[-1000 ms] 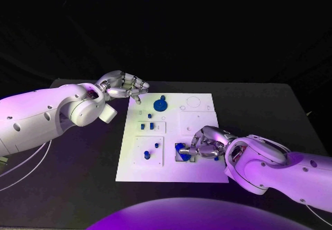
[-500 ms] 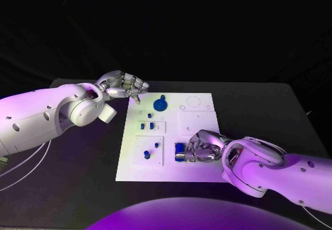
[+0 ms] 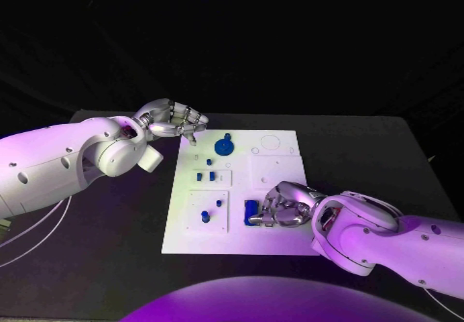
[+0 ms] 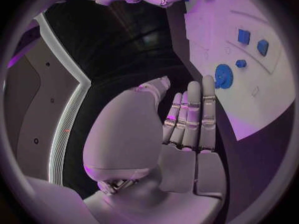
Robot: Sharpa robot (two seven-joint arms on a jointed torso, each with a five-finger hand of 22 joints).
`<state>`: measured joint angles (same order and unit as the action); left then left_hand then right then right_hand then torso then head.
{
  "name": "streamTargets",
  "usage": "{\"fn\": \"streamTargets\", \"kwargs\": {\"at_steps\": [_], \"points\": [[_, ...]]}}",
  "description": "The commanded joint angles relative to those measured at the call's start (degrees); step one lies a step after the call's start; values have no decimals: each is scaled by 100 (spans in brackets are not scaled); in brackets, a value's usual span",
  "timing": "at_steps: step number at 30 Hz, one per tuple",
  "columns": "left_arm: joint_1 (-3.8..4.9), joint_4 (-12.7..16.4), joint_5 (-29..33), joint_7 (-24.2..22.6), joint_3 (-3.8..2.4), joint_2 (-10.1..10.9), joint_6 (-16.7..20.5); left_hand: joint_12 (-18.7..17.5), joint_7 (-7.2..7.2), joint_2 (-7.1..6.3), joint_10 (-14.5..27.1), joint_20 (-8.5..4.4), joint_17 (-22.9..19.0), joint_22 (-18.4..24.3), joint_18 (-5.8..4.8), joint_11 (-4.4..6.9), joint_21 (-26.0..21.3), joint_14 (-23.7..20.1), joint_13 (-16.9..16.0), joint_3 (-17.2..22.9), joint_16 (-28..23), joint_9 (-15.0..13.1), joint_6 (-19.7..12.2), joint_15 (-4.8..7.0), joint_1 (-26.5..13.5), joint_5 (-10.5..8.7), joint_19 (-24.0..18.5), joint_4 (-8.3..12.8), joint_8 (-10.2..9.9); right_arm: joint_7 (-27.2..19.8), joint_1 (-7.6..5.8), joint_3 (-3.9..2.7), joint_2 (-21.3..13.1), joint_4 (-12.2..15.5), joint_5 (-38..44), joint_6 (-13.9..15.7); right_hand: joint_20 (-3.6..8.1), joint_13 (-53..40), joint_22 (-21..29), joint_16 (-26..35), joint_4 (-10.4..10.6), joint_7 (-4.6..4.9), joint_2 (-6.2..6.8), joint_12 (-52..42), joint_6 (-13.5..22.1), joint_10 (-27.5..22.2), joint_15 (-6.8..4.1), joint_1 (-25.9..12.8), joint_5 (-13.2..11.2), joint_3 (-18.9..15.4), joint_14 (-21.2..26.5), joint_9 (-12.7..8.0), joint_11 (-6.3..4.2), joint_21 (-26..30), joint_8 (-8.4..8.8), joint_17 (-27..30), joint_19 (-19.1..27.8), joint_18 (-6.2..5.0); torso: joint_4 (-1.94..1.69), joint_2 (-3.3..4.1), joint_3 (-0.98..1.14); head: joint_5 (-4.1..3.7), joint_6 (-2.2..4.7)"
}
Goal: Assemble the parts on the task board
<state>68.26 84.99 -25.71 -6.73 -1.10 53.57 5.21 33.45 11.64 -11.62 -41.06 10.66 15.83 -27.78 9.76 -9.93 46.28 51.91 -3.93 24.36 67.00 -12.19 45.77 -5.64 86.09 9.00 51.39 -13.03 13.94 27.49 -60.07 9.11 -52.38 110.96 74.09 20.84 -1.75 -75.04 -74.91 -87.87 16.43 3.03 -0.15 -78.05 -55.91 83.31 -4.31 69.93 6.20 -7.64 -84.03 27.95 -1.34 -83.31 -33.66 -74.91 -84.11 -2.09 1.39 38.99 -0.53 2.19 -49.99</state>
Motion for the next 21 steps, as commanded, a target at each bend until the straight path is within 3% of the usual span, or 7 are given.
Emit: {"fn": "streamTargets", "kwargs": {"at_steps": [1,8,21], "points": [[4,10,5,-16,-3,-3,-78,29,201,-3,39,26,-9,7,74,-17,-20,-38,2,29,-28,8,-29,-9,-47,39,-1,18,19,-77,7,1,-2,-8,196,-100,25,-484,-1341,-31,-13,-14,-75,-9,12,37,-42,248,-14,76,-505,-20,12,-1,44,-1061,-420,81,-2,-2,2,0,-1],[4,10,5,-13,-3,0,-77,29,201,-3,39,26,-9,7,74,-17,-20,-38,2,29,-28,8,-29,-9,-47,39,-1,18,19,-21,6,1,-11,-56,337,-97,39,-519,-1348,-34,-22,-41,-176,-25,-5,53,-60,691,-2,350,-507,-72,-12,-32,109,-1072,-427,87,-1,1,-1,5,-1],[4,12,5,-10,-3,9,-76,32,201,-1,41,27,-9,8,74,-18,-21,-41,2,34,-27,9,-30,-9,-50,40,-2,18,21,34,5,0,-25,-145,407,-33,45,-536,-1352,-36,15,-41,-206,-35,-26,62,-65,782,-3,464,-508,-92,-15,-47,131,-1078,-431,90,-4,-1,-3,4,-1]]}}
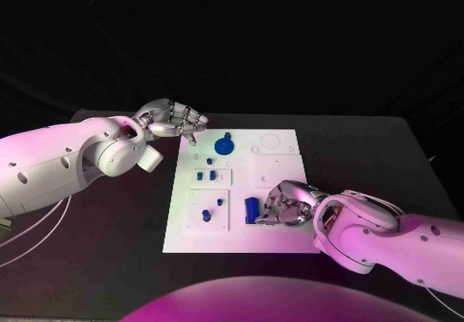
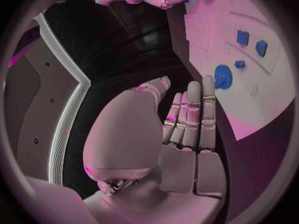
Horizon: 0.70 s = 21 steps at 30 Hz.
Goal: Assemble the parts on the task board
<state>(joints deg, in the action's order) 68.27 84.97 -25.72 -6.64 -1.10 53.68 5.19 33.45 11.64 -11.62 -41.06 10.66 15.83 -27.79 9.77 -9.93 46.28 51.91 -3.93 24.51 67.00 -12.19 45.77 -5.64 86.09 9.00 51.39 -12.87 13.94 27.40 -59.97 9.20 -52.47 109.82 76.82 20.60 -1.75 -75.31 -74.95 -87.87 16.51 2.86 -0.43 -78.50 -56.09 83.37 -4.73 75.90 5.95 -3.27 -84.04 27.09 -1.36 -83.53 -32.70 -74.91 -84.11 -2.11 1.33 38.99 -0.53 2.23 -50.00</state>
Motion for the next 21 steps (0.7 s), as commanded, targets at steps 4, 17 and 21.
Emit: {"fn": "streamTargets", "kwargs": {"at_steps": [4,17,21], "points": [[3,15,6,-18,-3,4,-72,32,201,-1,41,27,-9,8,73,-18,-22,-41,2,18,-27,10,-30,-9,-50,40,-2,2,21,-175,-6,-9,-29,-54,-52,-131,46,-509,-1347,-33,-6,-22,-94,16,-5,54,-23,209,12,33,-506,-14,-12,-22,45,-1072,-429,91,10,1,-1,-13,0],[3,11,6,-26,-3,27,-65,37,203,3,46,28,-6,9,74,-19,-23,-42,2,28,-22,11,-34,-10,-55,39,-2,2,24,-625,-12,-9,-137,-9,-237,-316,-6,-454,-1295,5,18,47,835,127,-11,-13,33,-174,7,50,-487,-13,53,184,33,-996,-369,53,7,0,5,-39,0],[2,12,6,-30,-3,28,-63,37,203,3,46,28,-6,9,74,-19,-23,-42,2,28,-22,11,-34,-10,-55,39,-2,2,24,-625,-12,-9,-195,12,-196,-207,-6,-493,-1302,1,20,42,823,79,-23,13,33,-152,7,104,-490,-6,49,157,19,-1007,-377,58,6,0,5,-42,0]]}}
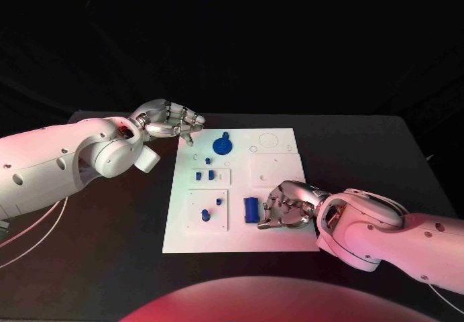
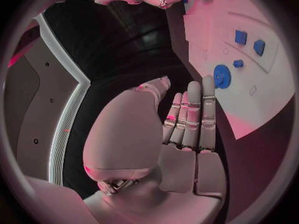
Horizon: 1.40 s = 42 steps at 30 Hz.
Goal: Assemble the parts on the task board
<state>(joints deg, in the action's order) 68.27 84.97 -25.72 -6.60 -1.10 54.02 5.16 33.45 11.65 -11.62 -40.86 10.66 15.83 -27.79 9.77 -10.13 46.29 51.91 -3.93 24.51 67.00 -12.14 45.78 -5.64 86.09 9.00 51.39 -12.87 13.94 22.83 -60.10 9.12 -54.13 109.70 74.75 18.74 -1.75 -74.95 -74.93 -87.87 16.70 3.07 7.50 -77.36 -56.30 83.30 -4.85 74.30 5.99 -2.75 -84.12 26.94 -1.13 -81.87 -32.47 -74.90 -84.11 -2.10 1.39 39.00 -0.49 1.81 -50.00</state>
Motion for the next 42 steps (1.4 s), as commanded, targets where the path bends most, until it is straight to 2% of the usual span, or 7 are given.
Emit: {"fn": "streamTargets", "kwargs": {"at_steps": [1,9,16,21,27,31,42], "points": [[2,12,6,-36,-3,-6,-60,37,202,3,26,28,-6,9,74,1,-24,-42,2,28,-22,6,-34,-10,-55,39,-2,2,24,-164,1,0,-39,29,19,6,-6,-544,-1304,0,1,19,22,-53,-6,30,44,14,10,66,-482,10,25,-11,-7,-1011,-377,58,1,-1,-1,-1,0],[2,10,6,-84,-3,-5,-26,37,202,3,26,28,-6,9,74,1,-24,-42,2,28,-22,6,-34,-10,-55,39,-2,2,24,-175,-70,-2,-346,161,78,386,3,-555,-1311,-8,-1,6,-88,-65,-2,40,32,37,104,218,-487,14,11,-38,-18,-1029,-387,63,-2,-3,-1,-21,27],[2,32,15,-175,-3,12,28,41,202,1,25,28,-4,9,75,2,-22,-40,2,34,-17,7,-35,-10,-55,38,1,6,26,-208,-216,-2,-887,268,175,719,3,-529,-1315,-3,-14,27,-115,-27,77,19,38,79,108,283,-485,-9,24,-51,38,-1019,-391,66,9,-5,-15,-153,41],[2,46,19,-202,-3,26,45,41,202,1,25,28,-4,9,75,2,-22,-40,2,34,-17,7,-35,-10,-55,38,1,6,26,-191,-235,2,-1205,263,324,773,1,-511,-1313,3,-21,32,-105,-1,91,5,42,101,107,294,-482,-14,29,-43,50,-1005,-389,64,12,0,-3,-211,52],[1,51,20,-210,-3,30,41,41,202,1,25,28,-4,9,75,2,-22,-40,2,34,-17,7,-35,-10,-55,38,1,6,26,-134,-181,14,-1397,198,451,729,-4,-476,-1305,12,-14,52,-78,49,123,-24,52,117,103,307,-477,-28,44,-12,85,-987,-380,59,14,-4,1,-246,60],[1,54,20,-207,-3,29,31,41,202,1,25,28,-4,9,75,2,-22,-40,2,34,-17,7,-35,-10,-55,38,1,6,26,-73,-93,22,-1426,146,542,693,-17,-441,-1293,24,-5,81,-54,99,168,-53,71,96,102,314,-471,-52,69,37,140,-964,-366,51,-6,1,-2,-263,66],[1,60,20,-198,-3,38,20,41,202,1,25,28,-4,9,75,2,-22,-40,2,34,-17,7,-35,-10,-55,38,1,6,26,42,144,29,-1170,-41,599,652,-40,-417,-1288,33,11,107,-61,137,169,-72,97,-30,101,320,-467,-77,96,56,196,-948,-361,47,-10,4,-5,-233,61]]}}
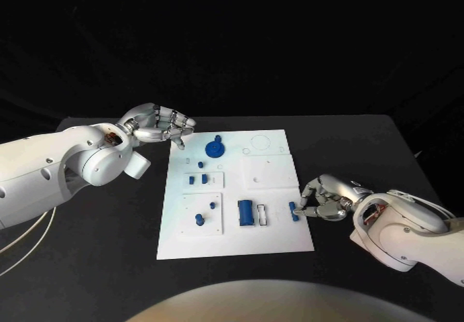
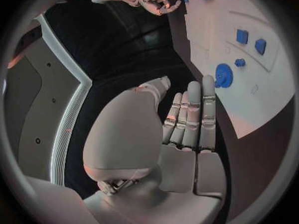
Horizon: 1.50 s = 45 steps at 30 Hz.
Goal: Assemble the parts on the task board
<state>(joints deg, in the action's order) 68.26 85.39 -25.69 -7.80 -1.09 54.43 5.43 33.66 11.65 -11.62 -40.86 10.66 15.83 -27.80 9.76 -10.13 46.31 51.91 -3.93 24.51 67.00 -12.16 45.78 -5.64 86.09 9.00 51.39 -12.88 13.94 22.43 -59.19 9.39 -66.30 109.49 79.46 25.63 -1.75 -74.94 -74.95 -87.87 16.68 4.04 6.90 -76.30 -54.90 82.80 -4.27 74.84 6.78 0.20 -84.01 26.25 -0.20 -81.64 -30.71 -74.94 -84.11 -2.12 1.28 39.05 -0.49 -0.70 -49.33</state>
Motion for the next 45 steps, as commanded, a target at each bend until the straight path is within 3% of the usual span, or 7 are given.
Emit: {"fn": "streamTargets", "kwargs": {"at_steps": [1,14,22,24,30,37,45], "points": [[3,19,18,-76,-3,-2,-8,20,202,1,26,28,-4,9,75,1,-25,-40,2,34,-17,8,-35,-10,-55,38,1,6,26,83,71,2,67,-25,123,-34,-42,-423,-1286,32,14,11,-4,26,25,-19,40,-101,22,26,-480,-9,4,33,23,-948,-361,48,1,0,-4,21,-7],[3,26,18,-49,-3,8,-29,35,200,-1,16,28,0,8,76,3,-23,-38,0,46,-8,9,-33,-9,-63,37,6,9,33,139,176,3,279,-129,116,-142,-49,-423,-1289,30,2,3,-36,28,-7,-16,42,-160,28,51,-481,-13,1,23,34,-953,-364,50,4,-6,-7,14,-26],[3,27,18,-47,-3,10,-32,37,199,-1,16,27,1,8,77,4,-22,-39,0,52,-6,9,-34,-7,-59,39,7,14,35,279,263,3,424,-243,454,-294,-43,-426,-1290,30,-45,-18,-55,33,-45,-12,24,132,29,222,-482,-29,-20,21,79,-957,-365,49,6,-3,-2,31,-20],[3,28,18,-47,-3,10,-33,37,199,-1,16,27,1,8,77,4,-22,-39,0,53,-6,9,-34,-7,-59,39,7,14,35,337,276,3,464,-276,593,-314,-19,-431,-1293,30,-124,-43,-114,37,-65,-15,-2,513,44,513,-483,-56,-44,10,128,-961,-368,51,6,-4,-2,31,-19],[3,27,18,-45,-3,9,-37,39,199,6,17,26,1,7,77,5,-21,-39,0,62,-5,9,-34,-6,-54,40,8,18,36,517,294,3,534,-326,879,-345,9,-442,-1299,28,-89,-64,196,47,-209,-14,-15,855,43,1452,-486,-112,-70,-8,225,-972,-374,55,5,-5,-2,31,-19],[3,27,18,-41,-3,11,-41,39,199,6,17,26,1,7,77,5,-21,-39,0,62,-5,9,-34,-6,-54,40,8,18,36,636,300,3,540,-290,932,-322,8,-443,-1300,31,-239,-69,366,62,-263,-17,-23,904,38,2027,-485,-114,-73,-14,254,-971,-376,57,10,-6,-5,27,-10],[3,28,18,-34,-3,12,-48,42,199,13,17,25,2,5,77,5,-19,-41,1,76,-4,10,-34,-5,-49,42,10,23,39,641,299,1,479,-75,520,-43,21,-465,-1308,26,-417,-96,352,43,-258,9,-41,694,35,2643,-489,-67,-97,-46,234,-985,-387,63,6,-8,-5,20,0]]}}
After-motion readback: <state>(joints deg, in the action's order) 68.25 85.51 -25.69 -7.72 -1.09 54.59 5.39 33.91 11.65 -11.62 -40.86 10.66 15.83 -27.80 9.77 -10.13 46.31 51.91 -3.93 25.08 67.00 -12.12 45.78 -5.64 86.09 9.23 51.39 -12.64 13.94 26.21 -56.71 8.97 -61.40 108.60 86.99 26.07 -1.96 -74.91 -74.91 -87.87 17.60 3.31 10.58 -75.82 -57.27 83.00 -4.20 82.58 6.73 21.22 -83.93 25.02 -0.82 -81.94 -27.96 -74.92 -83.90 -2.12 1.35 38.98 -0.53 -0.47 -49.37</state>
